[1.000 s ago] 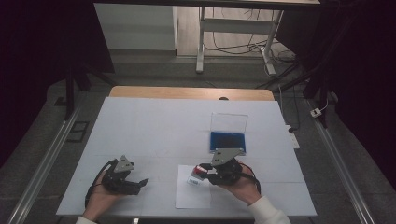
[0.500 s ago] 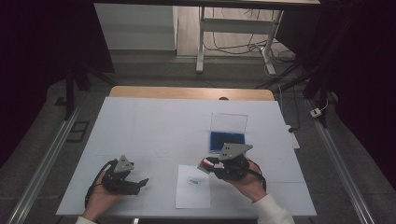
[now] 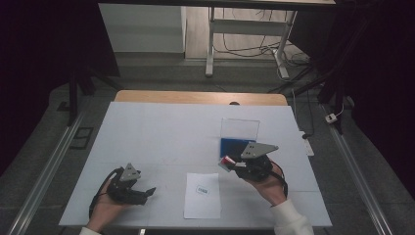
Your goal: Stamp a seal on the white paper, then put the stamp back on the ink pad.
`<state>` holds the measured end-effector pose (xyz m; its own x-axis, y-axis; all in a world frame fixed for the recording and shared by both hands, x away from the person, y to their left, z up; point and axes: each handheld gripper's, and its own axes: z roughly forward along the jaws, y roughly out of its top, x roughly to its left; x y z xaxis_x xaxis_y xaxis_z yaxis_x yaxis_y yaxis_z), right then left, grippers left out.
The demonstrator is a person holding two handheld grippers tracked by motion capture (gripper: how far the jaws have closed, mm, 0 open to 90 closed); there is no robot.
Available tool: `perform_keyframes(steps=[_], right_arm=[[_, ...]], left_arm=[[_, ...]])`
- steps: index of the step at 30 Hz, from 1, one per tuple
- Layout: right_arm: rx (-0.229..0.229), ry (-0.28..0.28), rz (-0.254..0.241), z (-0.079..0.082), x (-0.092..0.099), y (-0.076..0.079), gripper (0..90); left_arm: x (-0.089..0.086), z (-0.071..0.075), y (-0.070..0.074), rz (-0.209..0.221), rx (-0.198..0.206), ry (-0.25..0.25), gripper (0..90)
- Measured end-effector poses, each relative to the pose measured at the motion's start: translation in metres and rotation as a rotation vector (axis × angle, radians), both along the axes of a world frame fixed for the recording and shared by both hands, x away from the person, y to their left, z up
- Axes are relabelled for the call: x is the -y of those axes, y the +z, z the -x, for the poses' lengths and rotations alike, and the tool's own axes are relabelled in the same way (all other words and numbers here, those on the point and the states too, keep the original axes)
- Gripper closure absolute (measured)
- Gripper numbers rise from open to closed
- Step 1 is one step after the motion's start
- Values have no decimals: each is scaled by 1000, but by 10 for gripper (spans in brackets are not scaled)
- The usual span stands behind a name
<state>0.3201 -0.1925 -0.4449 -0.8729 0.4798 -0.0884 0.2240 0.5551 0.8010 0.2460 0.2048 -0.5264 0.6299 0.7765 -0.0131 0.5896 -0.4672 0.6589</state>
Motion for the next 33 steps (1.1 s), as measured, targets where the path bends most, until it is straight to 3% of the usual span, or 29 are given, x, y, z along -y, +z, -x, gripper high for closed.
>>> perform_keyframes(steps=[16,26,30,33], right_arm=[[25,-118,21,-21,6,-6,693],[-4,-232,39,-44,15,-17,692],[9,-249,73,-55,14,-22,693],[-2,-261,71,-66,15,-25,693]], left_arm=[[0,0,0,-4,2,-3,169],[0,0,0,-3,1,-3,169],[-3,0,-1,-2,-1,-2,170],[-4,-2,-3,-9,-9,-2,170]])
